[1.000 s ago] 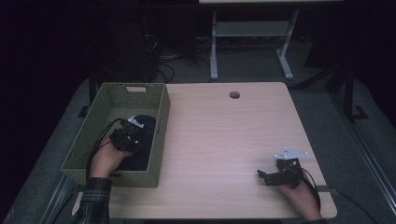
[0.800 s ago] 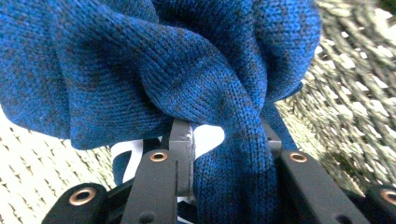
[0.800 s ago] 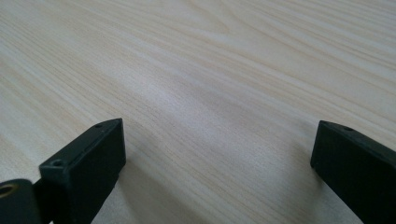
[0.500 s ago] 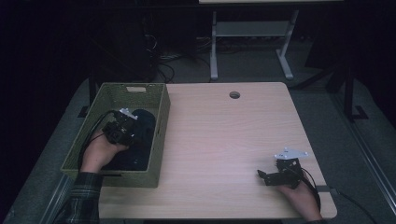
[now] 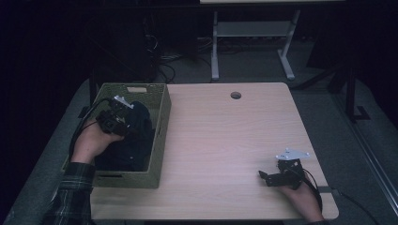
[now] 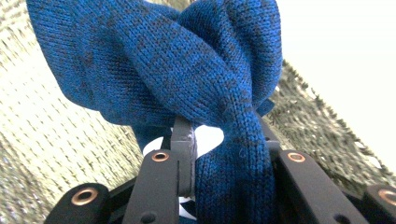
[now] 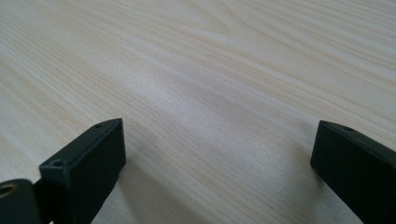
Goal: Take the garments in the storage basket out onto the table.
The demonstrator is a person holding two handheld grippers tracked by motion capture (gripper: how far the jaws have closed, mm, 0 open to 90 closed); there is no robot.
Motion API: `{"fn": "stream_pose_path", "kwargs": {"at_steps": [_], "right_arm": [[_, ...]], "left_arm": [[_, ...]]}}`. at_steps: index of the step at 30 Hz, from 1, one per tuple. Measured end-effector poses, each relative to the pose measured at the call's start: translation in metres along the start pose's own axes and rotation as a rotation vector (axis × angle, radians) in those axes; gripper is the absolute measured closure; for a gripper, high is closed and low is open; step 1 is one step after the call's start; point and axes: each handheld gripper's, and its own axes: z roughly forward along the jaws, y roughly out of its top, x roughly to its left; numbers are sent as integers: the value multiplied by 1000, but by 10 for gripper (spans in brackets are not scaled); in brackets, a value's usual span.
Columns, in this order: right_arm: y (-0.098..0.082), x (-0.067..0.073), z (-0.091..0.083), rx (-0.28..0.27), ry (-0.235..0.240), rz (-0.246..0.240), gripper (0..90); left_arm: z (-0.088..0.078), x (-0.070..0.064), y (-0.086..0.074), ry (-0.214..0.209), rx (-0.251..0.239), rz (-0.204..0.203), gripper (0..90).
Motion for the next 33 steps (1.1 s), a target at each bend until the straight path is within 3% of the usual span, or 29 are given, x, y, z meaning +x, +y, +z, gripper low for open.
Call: {"fn": "stream_pose_path", "kwargs": {"at_steps": [20, 33], "right_arm": [[0, 0, 0, -2, -1, 1, 28], [0, 0, 0, -2, -1, 1, 28]], "left_arm": [[-58, 5, 19, 56, -89, -6, 713], [-82, -2, 36, 66, -135, 15, 721]]}}
